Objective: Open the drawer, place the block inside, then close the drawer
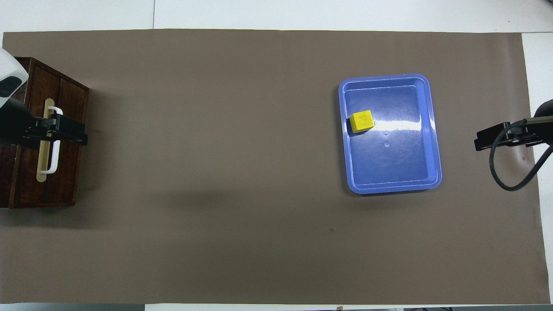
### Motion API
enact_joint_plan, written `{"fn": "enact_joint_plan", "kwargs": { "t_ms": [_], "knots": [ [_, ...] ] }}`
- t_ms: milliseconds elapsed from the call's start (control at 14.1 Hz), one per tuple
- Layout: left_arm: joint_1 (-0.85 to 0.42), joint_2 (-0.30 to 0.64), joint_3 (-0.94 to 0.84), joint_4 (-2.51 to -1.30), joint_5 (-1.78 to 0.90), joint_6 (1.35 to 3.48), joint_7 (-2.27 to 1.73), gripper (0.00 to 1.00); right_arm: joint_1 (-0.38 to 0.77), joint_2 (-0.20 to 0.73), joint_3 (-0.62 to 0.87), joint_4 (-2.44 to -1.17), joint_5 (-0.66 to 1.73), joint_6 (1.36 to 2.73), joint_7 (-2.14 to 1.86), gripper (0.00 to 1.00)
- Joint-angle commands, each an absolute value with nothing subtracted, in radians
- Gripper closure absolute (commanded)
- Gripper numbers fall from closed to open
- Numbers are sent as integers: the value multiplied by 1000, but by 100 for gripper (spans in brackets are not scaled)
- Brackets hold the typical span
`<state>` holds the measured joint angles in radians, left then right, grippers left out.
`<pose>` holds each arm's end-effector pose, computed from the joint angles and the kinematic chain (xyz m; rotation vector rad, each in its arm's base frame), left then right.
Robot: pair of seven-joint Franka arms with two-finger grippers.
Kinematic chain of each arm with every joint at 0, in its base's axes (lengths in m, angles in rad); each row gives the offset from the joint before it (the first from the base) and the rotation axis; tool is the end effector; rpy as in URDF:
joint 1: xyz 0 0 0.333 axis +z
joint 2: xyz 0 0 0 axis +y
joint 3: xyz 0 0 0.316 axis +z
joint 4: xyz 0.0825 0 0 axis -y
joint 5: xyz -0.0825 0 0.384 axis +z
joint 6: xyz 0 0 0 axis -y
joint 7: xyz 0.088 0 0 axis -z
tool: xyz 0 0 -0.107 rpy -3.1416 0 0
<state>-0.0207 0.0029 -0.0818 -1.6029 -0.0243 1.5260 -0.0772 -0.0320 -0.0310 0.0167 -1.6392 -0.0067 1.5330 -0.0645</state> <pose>0.5461 -0.0588 0.6041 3.1214 -0.0397 -0.1275 0.5391 -0.0089 0.6062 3.1342 0.0771 -0.1183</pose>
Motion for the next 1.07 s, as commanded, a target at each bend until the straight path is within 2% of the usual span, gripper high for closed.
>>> {"fn": "enact_joint_plan", "kwargs": {
  "t_ms": [0,569,782,996],
  "knots": [
    [-21,-12,-75,-1618,-31,1543,-64,0,-48,-43,26,-1646,-23,1543,-92,0],
    [-21,-14,-75,-1632,-22,1577,-67,0,-48,-43,26,-1647,-29,1555,-98,0],
    [-34,-57,-75,-1742,75,1716,-66,0,-40,-43,26,-1649,-64,1572,-133,0],
    [-28,-54,-75,-1810,124,1810,-69,0,-44,-44,26,-1661,-55,1589,-98,0]
  ]
}}
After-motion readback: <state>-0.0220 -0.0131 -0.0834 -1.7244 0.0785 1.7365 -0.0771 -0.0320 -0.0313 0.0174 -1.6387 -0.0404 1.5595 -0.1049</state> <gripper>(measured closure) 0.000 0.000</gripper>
